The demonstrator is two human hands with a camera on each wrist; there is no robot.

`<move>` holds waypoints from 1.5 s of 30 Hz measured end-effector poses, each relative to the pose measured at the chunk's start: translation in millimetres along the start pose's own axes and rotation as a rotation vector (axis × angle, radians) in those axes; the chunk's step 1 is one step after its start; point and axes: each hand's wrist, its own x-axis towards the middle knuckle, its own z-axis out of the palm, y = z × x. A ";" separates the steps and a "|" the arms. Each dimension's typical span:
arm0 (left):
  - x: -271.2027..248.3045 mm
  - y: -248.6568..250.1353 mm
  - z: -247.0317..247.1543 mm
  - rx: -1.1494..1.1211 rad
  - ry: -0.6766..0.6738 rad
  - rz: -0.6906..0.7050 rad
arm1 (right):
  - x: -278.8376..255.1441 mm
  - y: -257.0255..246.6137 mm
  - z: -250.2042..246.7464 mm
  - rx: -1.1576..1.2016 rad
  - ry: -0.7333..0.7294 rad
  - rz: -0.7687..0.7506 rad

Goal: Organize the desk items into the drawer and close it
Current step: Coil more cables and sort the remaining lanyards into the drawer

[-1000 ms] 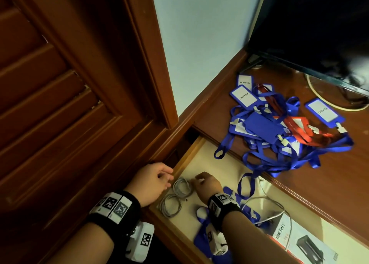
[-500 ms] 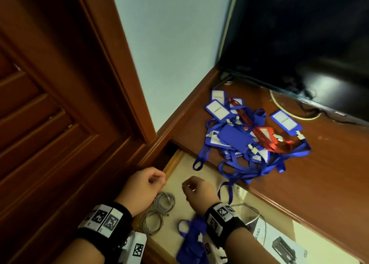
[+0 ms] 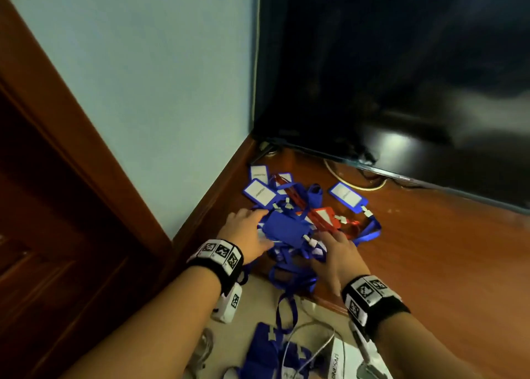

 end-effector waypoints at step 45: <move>-50.6 115.3 -14.9 -0.387 0.083 0.466 | -67.0 11.6 -150.8 0.477 0.369 -0.246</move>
